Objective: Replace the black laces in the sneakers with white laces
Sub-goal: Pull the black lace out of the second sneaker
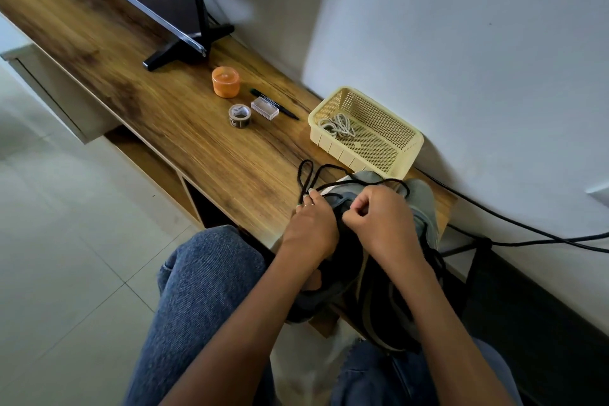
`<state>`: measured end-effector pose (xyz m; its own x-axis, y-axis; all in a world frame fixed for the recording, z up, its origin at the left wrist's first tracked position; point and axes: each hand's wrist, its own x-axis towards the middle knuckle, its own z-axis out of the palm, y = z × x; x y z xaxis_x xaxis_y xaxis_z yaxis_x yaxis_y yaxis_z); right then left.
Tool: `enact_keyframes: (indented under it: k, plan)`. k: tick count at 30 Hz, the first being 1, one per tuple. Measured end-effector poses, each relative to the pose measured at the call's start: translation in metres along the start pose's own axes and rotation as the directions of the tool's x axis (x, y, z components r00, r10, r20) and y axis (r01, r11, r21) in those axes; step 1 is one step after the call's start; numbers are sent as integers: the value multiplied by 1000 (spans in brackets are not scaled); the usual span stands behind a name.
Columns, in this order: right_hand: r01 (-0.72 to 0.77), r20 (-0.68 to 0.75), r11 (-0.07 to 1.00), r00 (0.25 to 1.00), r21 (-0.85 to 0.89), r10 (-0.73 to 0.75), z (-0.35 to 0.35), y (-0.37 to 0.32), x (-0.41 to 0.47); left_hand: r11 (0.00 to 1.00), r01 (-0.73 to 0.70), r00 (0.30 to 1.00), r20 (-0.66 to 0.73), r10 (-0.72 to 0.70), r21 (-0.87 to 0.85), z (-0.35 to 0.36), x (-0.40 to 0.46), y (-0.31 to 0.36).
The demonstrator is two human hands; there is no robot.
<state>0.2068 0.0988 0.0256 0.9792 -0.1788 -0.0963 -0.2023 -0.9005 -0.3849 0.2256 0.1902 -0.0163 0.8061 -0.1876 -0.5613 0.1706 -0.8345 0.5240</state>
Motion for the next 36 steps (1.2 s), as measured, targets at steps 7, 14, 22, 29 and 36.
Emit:
enact_keyframes:
  k: [7, 14, 22, 29, 36]
  plan:
    - [-42, 46, 963, 998, 265, 30, -62, -12, -33, 1000, -14, 1000, -9, 14, -11, 0, -3, -1]
    - [-75, -59, 979, 996, -190, 65, -37, 15, -12, 999, -29, 1000, 10, 29, 18, 3, 1, -1]
    - [33, 29, 949, 999, -313, -25, 18, 8, 16, 999, -38, 999, -10, 38, 33, 2, 1, 0]
    - [27, -19, 968, 999, -251, -32, 31, 10, 24, 998, -42, 999, -18, 43, 42, 1, -2, 0]
    - [121, 228, 982, 962, 143, -151, -11, 8, -1, 1000, -17, 1000, -26, 17, 9, 0, 0, 0]
